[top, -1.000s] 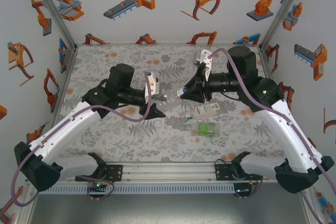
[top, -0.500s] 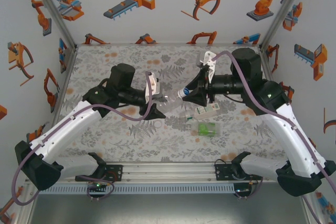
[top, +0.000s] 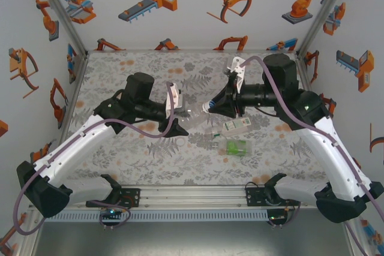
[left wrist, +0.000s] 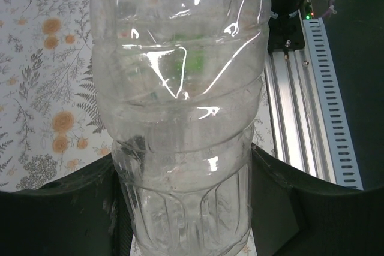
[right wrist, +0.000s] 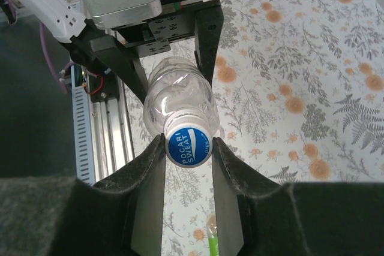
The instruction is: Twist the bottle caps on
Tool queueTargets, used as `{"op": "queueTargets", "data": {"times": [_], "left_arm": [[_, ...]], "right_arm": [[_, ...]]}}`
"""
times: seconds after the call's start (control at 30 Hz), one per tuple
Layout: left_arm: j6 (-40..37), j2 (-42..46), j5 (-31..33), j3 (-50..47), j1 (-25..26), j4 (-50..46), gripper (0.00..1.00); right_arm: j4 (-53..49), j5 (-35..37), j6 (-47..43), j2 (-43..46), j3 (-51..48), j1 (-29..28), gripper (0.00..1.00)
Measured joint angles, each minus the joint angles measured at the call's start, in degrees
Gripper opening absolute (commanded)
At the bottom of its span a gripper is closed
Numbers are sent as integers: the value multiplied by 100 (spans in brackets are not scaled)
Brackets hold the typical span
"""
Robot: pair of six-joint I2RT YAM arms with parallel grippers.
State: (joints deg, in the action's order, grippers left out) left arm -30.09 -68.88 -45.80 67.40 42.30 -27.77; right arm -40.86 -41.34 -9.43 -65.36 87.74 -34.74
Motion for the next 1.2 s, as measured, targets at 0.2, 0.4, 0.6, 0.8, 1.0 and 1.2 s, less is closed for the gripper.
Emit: {"op": "queueTargets", "data": {"times": [0.2, 0.4, 0.6, 0.8, 1.0, 1.2], "left_arm": [[254, 0, 411, -107, -2, 345, 0], [442, -90, 946, -144, 0, 608, 0], [452, -229, 1207, -144, 17, 640, 0], [289, -278, 1360, -81, 42, 511, 0], [-28, -251, 1460, -81, 61, 396, 0], [-361, -149, 1899, -146, 109, 160, 0]], "right_arm": [[638, 1047, 2033, 262, -560, 0, 0], [614, 2194, 4734, 131, -645, 0, 0], [42, 2986, 6769, 37, -645, 0, 0], [-140, 3075, 7525, -37, -629, 0, 9], [-400, 2929, 7058, -186, -356, 22, 40], [-535, 2597, 7128, -168, -280, 210, 45]]}}
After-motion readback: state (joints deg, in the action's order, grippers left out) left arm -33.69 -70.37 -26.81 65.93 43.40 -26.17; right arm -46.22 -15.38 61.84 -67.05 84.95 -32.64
